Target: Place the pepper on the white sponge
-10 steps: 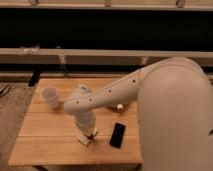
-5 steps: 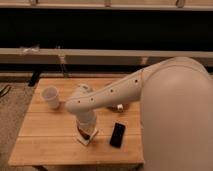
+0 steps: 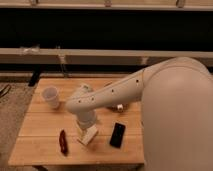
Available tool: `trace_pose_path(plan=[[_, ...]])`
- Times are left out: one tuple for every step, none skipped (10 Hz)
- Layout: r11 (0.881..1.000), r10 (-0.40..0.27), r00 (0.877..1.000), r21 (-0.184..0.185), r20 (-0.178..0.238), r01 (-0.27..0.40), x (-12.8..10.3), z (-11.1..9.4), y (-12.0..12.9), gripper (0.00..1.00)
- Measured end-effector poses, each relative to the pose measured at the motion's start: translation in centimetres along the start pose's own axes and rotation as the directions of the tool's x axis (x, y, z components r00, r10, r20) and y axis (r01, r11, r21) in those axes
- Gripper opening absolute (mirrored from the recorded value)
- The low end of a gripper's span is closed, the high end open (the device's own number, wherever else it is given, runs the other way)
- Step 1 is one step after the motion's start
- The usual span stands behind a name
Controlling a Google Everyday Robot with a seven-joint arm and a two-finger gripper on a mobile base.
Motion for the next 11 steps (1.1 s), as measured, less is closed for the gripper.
trace_pose_path(plan=[[1.000,0.000,1.000,-0.001,0.000,0.000,0.0,0.0,0.0,0.80],[1.000,0.000,1.000,-0.001,0.001,0.000,-0.1,0.0,0.1,0.80],[1.000,-0.001,1.000,-0.003,0.002,0.001,-0.2,0.0,0.1,0.80],[1.000,-0.005,1.000,-0.007,0.004,0.005,-0.2,-0.1,0.3,0.80],[1.000,-0.012,1.000,-0.014,0.009,0.012,-0.4,-0.2,0.6,0.80],[0.999,-0.032,0.999,-0.024,0.018,0.032,-0.7,-0.4,1.7,0.80],[0.998,-0.050,0.998,-0.030,0.023,0.051,-0.9,-0.4,2.9,0.80],[0.997,-0.068,0.997,-0.033,0.029,0.069,-1.2,-0.4,4.4,0.80],[0.995,-0.091,0.995,-0.034,0.037,0.092,-1.4,-0.4,6.4,0.80],[0.992,-0.119,0.992,-0.030,0.046,0.120,-1.7,-0.3,8.9,0.80],[0.989,-0.141,0.989,-0.024,0.053,0.143,-2.2,-0.1,10.8,0.80]])
